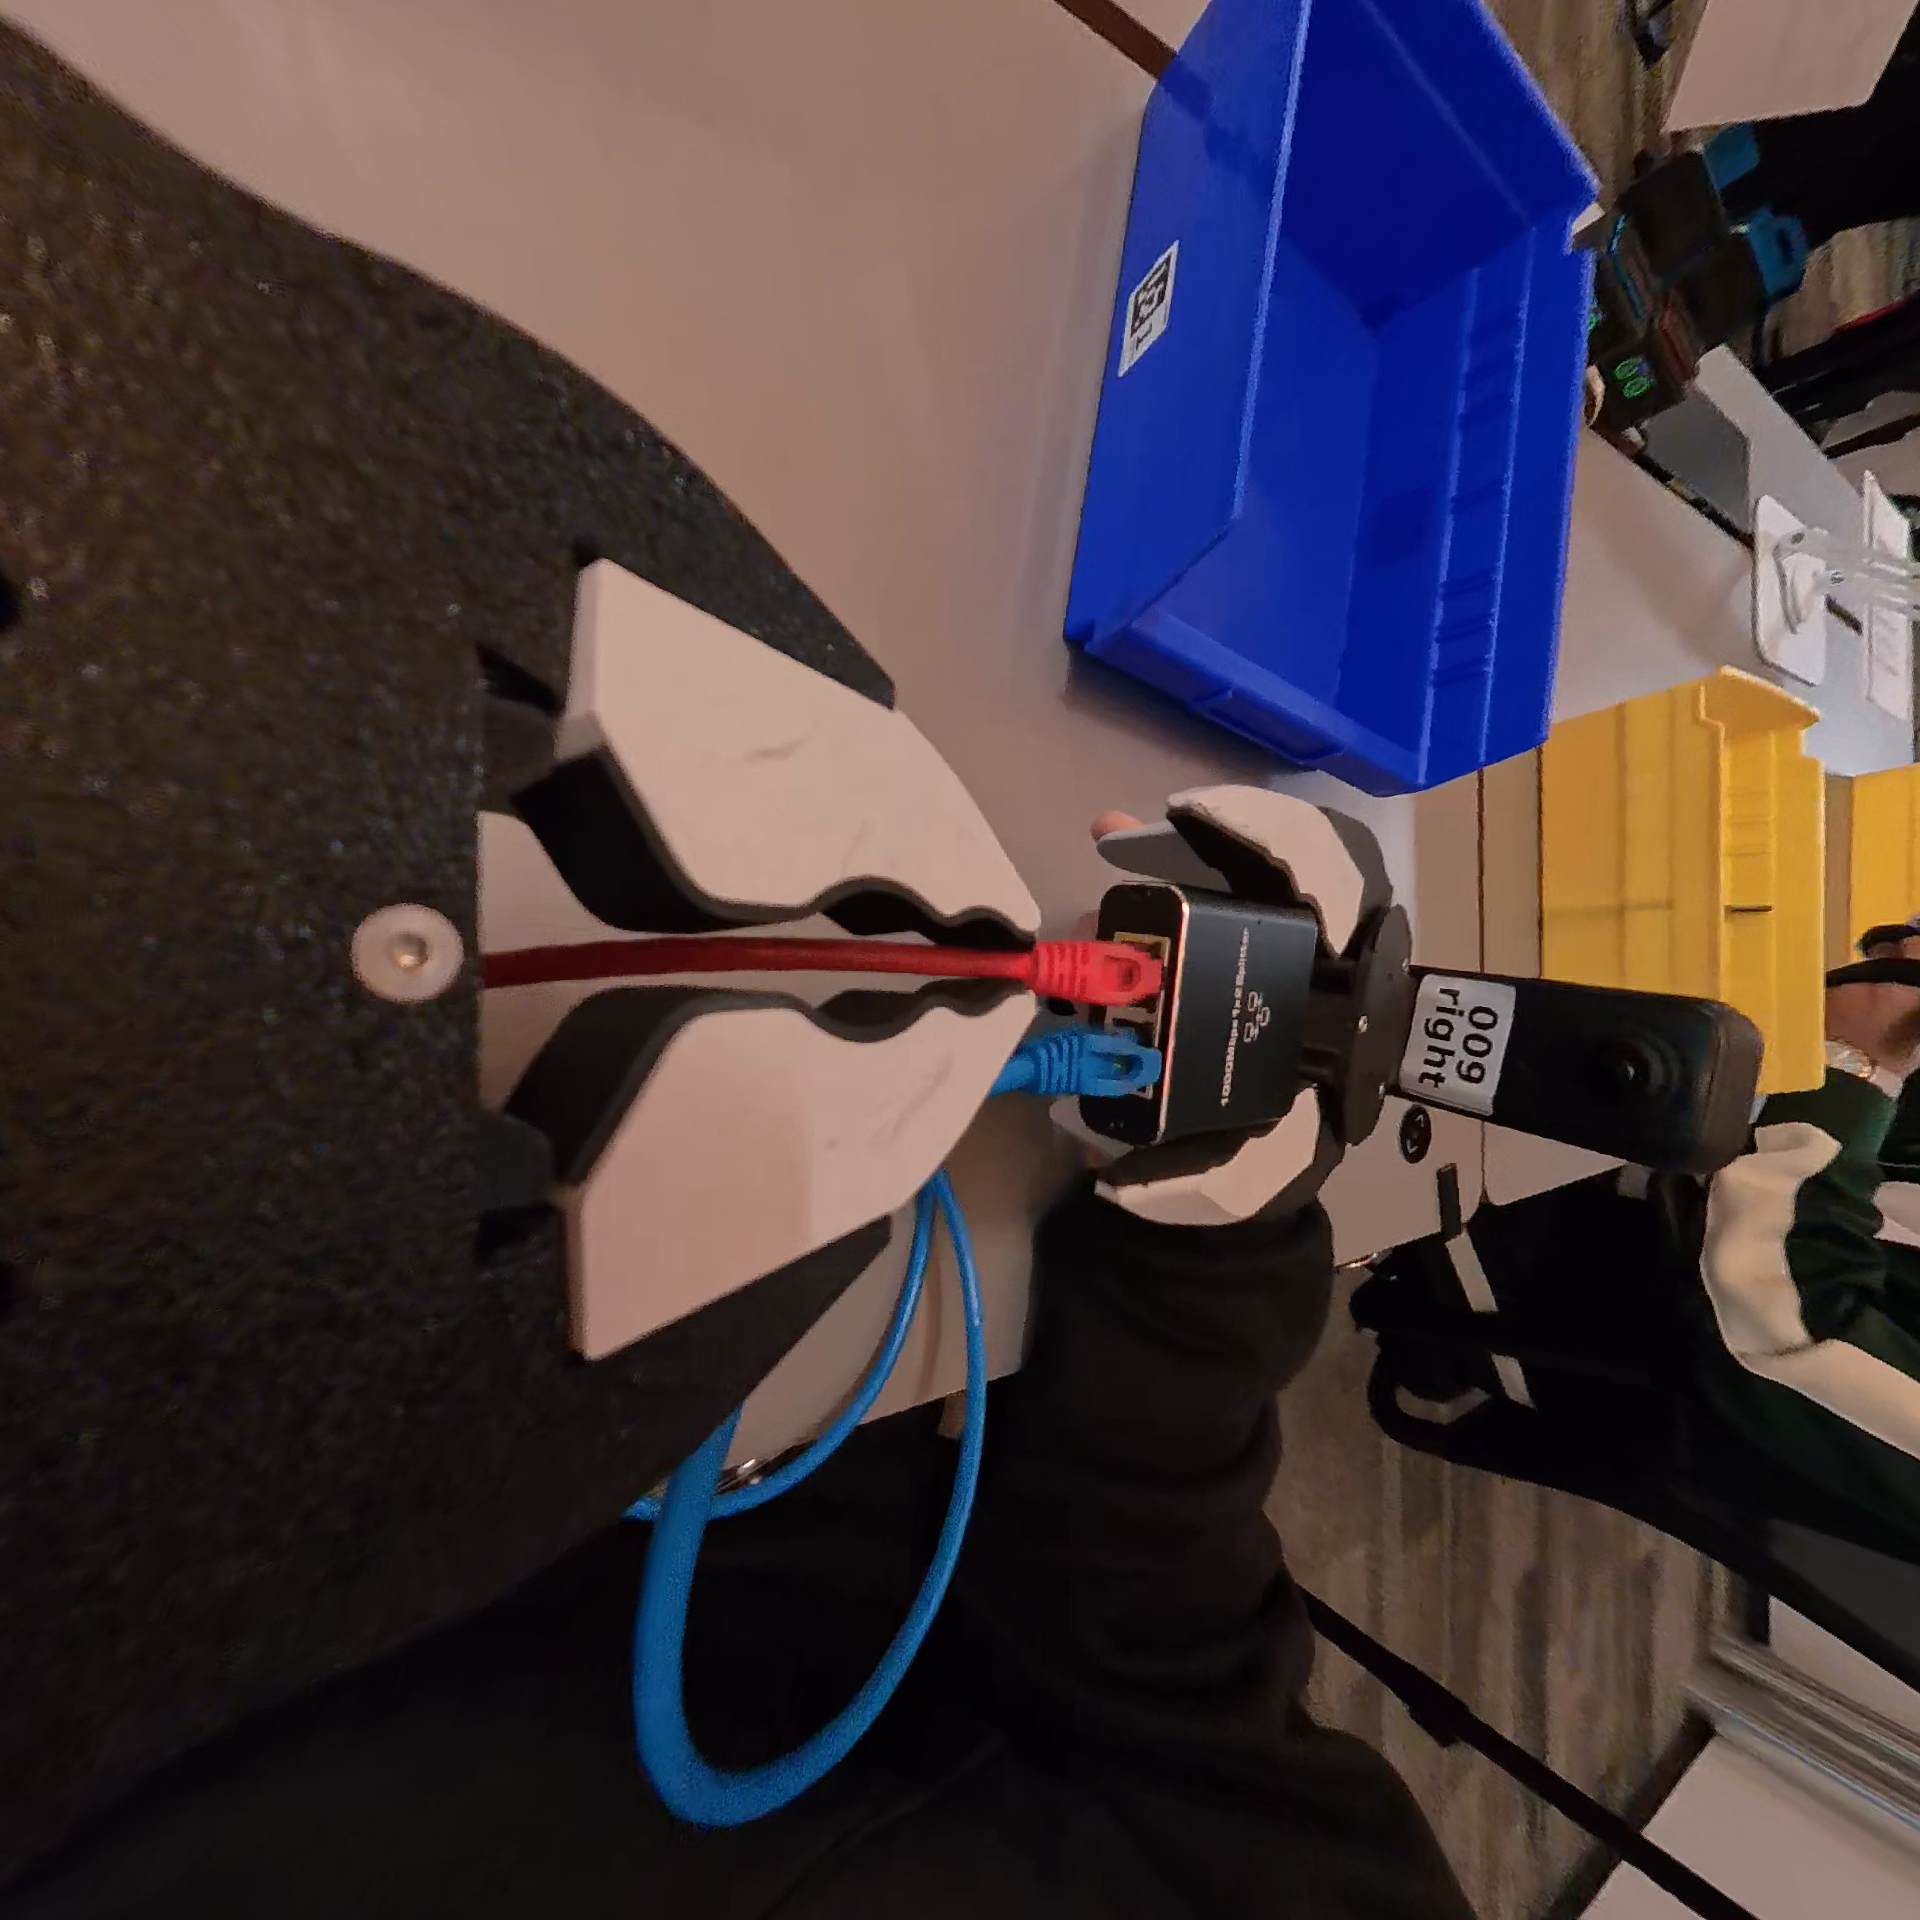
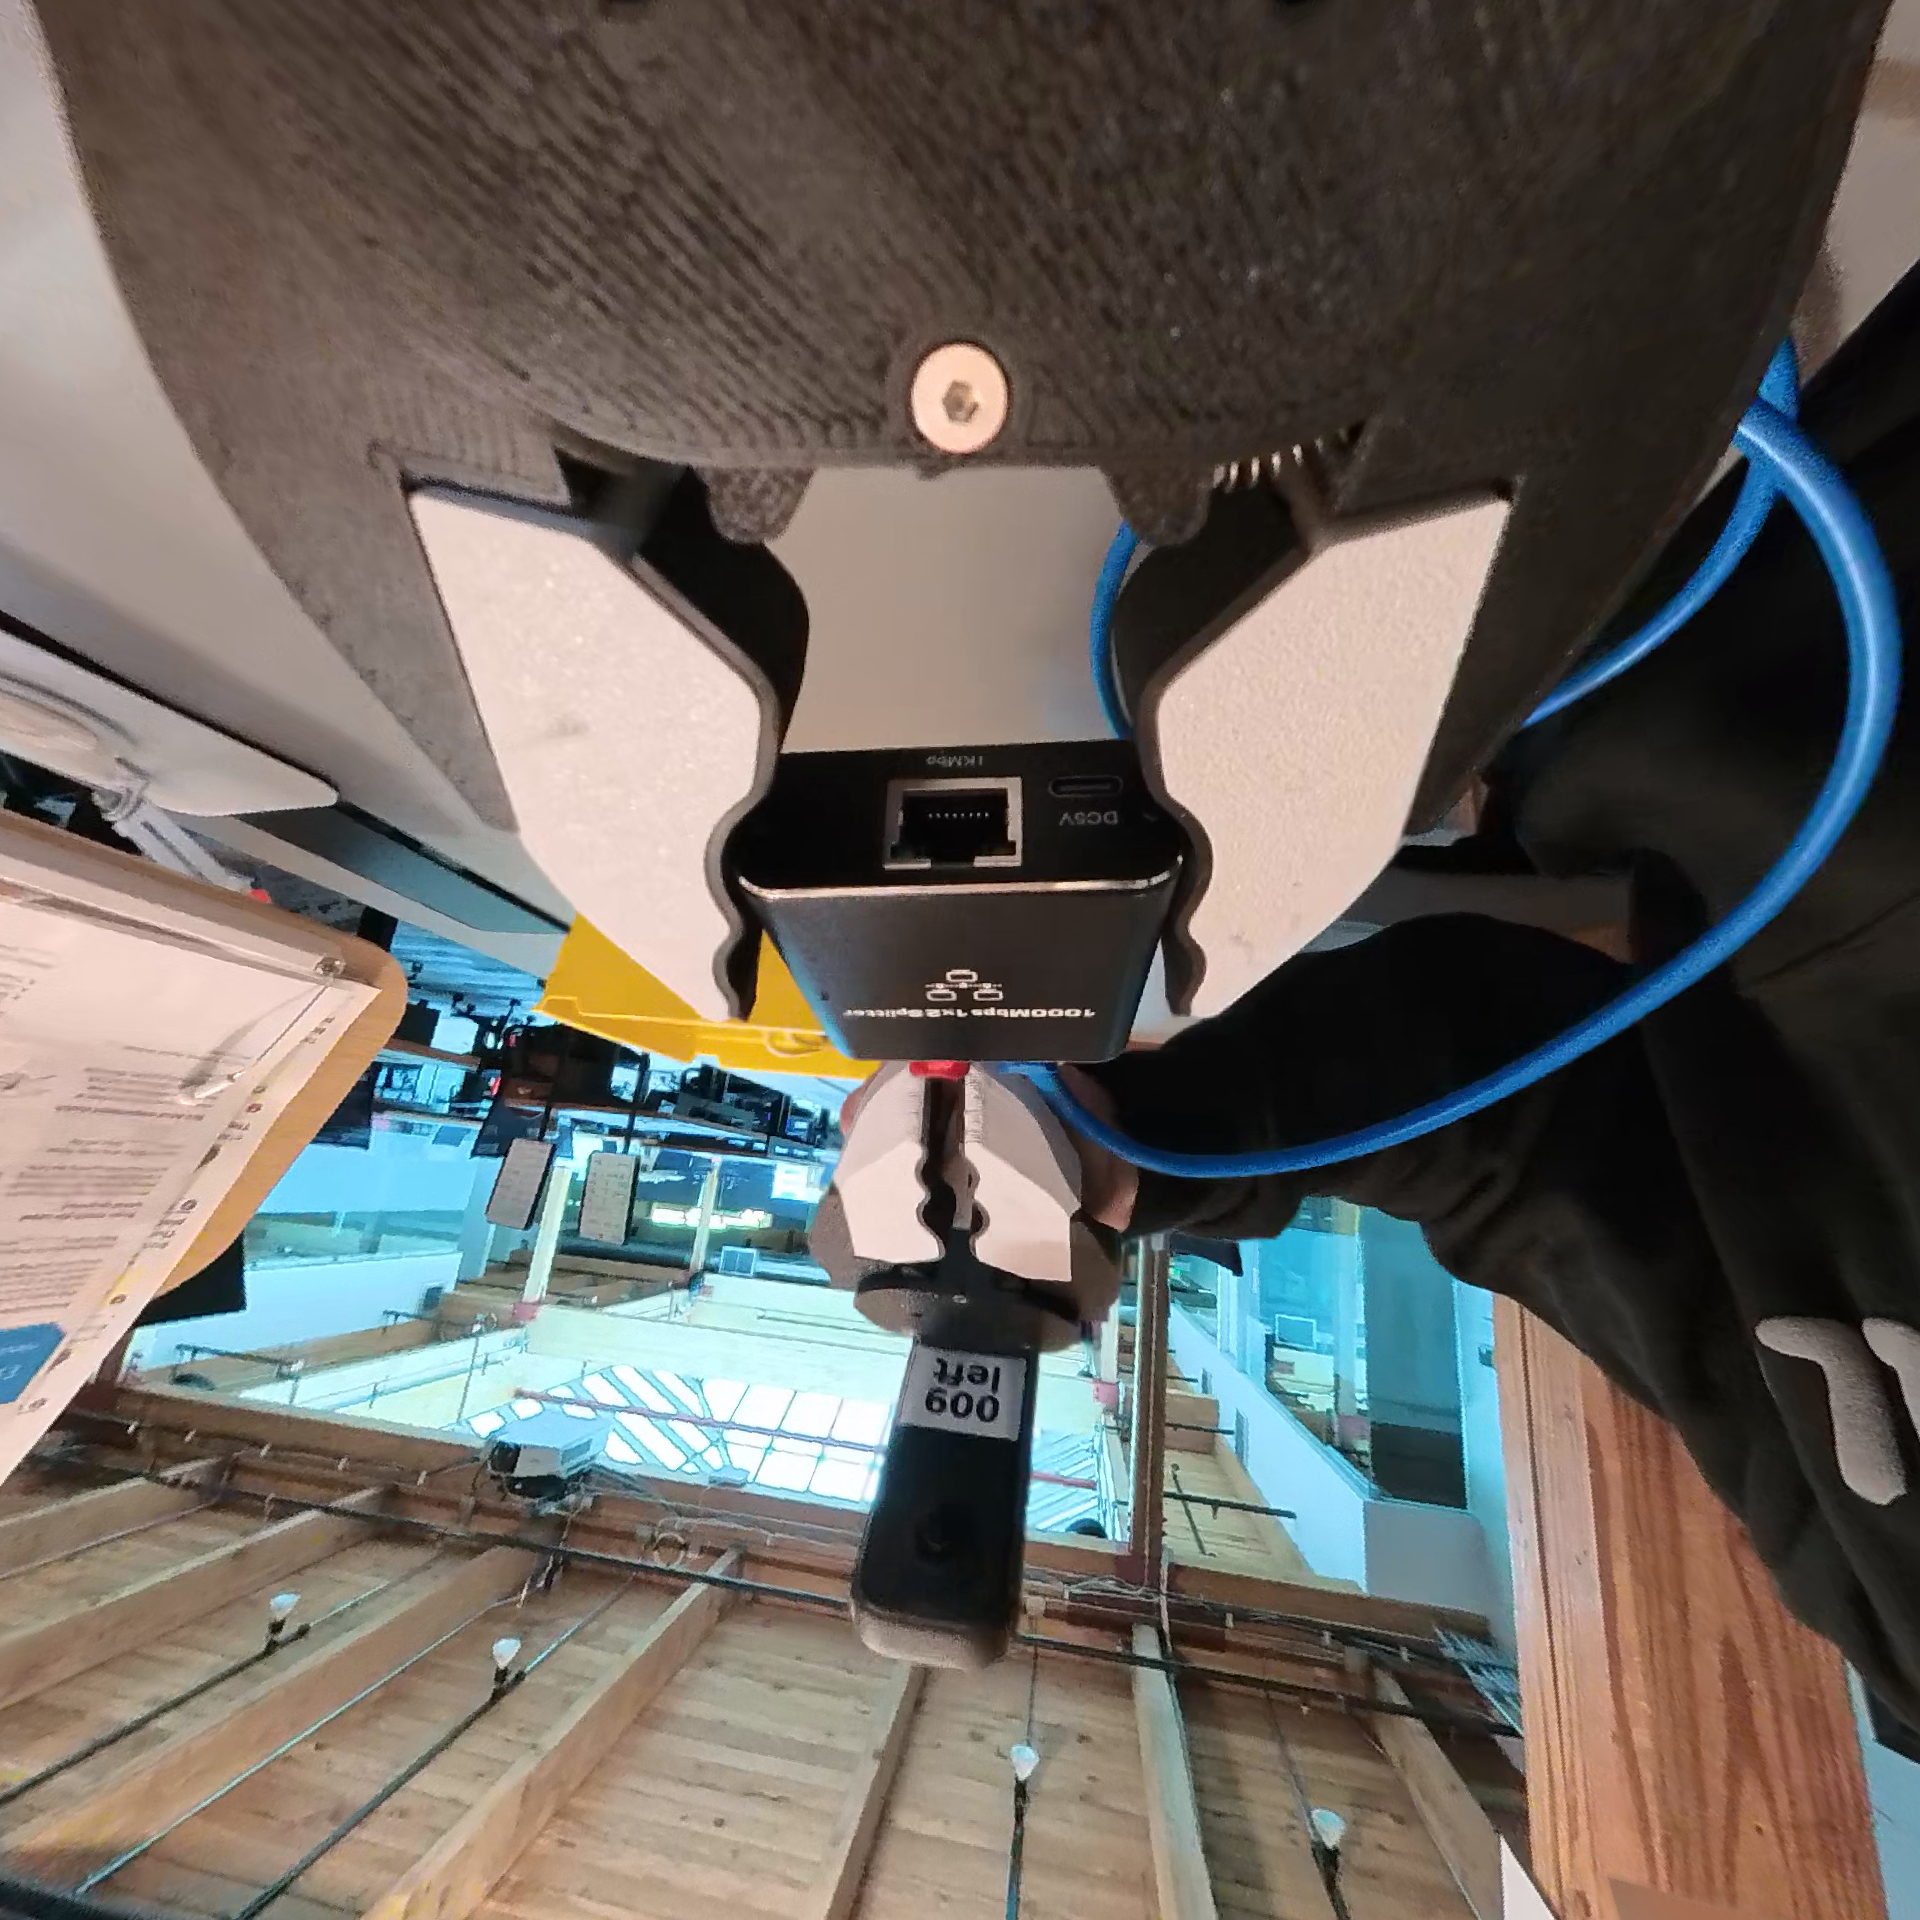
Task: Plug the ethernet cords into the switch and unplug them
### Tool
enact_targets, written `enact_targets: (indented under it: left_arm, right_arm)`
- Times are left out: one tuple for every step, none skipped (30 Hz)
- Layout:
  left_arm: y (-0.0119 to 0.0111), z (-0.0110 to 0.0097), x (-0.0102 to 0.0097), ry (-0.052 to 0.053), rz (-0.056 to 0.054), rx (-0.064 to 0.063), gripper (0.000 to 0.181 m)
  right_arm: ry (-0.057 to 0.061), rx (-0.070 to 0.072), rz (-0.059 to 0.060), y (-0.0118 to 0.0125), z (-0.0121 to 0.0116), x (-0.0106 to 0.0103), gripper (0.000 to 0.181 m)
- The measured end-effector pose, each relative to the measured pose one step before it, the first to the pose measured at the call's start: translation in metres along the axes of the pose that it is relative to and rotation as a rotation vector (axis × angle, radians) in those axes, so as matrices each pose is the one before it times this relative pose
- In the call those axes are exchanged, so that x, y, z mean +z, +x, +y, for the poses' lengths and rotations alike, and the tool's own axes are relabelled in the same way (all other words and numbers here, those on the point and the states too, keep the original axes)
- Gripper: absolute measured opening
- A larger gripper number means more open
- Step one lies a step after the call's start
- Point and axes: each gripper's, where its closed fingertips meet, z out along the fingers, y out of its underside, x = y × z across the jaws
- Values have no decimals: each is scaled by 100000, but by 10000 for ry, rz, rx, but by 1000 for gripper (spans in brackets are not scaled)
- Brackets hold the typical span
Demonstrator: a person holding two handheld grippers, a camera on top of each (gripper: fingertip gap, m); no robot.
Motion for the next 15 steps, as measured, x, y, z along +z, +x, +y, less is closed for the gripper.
enact_targets:
  left_arm:
    - [-64, 295, -61, -176, -51, 51, 4]
    - [-57, 281, -79, -153, -69, 117, 4]
    - [46, 1, -92, 24, -1, 28, 4]
    - [77, -540, -153, 398, 35, -151, 4]
    - [164, -707, -127, 476, 96, -172, 4]
    - [189, -509, -75, 313, 108, -56, 4]
    - [-70, 341, -7, -395, -126, 259, 4]
    - [-55, 517, 32, -535, -209, 481, 4]
    - [135, 86, -14, -184, -13, 159, 4]
    - [160, -520, -99, 353, 132, -151, 4]
    - [199, -433, -91, 319, 231, -240, 4]
    - [-59, 181, -34, -111, 21, -42, 4]
    - [-295, 531, 10, -311, -215, 137, 4]
    - [-58, 440, 34, -205, -67, 95, 4]
    - [-3, 121, 72, 68, -40, -2, 4]
  right_arm:
    - [-140, 56, 10, 3, 332, 131, 75]
    - [-30, 31, -49, -74, 90, 111, 75]
    - [256, 126, -42, -17, -316, 62, 75]
    - [249, 160, -71, -52, -314, 74, 75]
    - [38, 15, -80, -129, 12, 85, 75]
    - [-313, -156, 52, 20, 472, 62, 75]
    - [-397, -44, 27, 17, 616, 87, 75]
    - [-79, 161, -114, -100, 270, 13, 75]
    - [256, 30, -72, -129, -407, 28, 75]
    - [251, -67, -67, -158, -477, 53, 75]
    - [-51, 31, -8, 24, 95, 39, 75]
    - [-241, -66, 154, 244, 421, 9, 75]
    - [-320, -223, 89, 68, 369, -22, 75]
    - [-110, -263, 61, 9, -31, -73, 75]
    - [110, -219, 166, 204, -355, -88, 75]
